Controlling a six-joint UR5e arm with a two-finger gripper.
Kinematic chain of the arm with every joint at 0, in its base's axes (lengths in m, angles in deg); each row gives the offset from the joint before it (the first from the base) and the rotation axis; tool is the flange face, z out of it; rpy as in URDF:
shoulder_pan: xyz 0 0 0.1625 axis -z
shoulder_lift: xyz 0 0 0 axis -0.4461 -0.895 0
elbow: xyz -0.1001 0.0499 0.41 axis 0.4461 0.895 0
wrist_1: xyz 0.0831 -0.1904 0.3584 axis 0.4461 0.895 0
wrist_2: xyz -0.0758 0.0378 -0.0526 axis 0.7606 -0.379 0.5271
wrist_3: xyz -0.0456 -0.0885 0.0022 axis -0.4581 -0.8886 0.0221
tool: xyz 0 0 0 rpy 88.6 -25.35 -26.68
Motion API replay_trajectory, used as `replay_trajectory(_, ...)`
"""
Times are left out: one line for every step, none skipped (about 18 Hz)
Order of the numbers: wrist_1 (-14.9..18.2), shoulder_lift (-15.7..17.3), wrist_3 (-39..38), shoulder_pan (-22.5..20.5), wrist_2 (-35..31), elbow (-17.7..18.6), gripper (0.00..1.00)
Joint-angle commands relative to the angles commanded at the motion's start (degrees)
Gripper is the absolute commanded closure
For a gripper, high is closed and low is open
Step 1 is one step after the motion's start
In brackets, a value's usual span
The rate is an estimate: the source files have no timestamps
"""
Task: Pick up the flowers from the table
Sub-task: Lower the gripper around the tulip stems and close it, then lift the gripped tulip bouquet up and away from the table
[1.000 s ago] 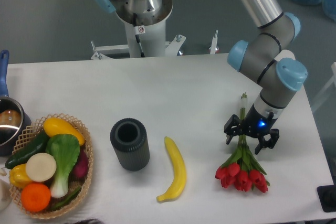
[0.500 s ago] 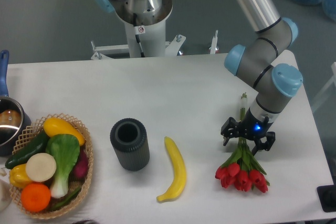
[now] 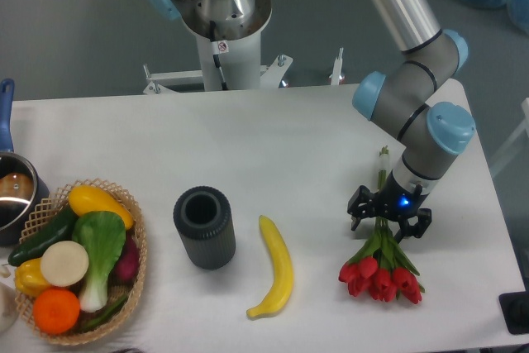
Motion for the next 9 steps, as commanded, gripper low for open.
replay_trajectory(0.0, 0.1, 0.0, 0.0, 0.0, 0.0, 0.39)
replay_trajectory(0.0, 0.1, -0.1, -0.1, 0.0, 0.0, 0.41)
replay_trajectory(0.1, 0.1, -0.1, -0.1, 0.0, 0.0, 0.44)
replay_trajectory(0.0, 0.1, -0.1, -0.1, 0.0, 0.1, 0.46)
replay_trajectory(0.0, 0.1, -0.1, -0.1, 0.0, 0.1, 0.49)
replay_trajectory(0.1, 0.2, -0.1, -0.1, 0.1, 0.2, 0.53)
replay_trajectory(0.1, 0.3, -0.2, -0.2, 0.1, 0.3, 0.56)
replay_trajectory(0.1, 0.3, -0.2, -0.2, 0.1, 0.4, 0.57)
replay_trajectory(0.1, 0.4, -0.2, -0.3, 0.1, 0.2, 0.59)
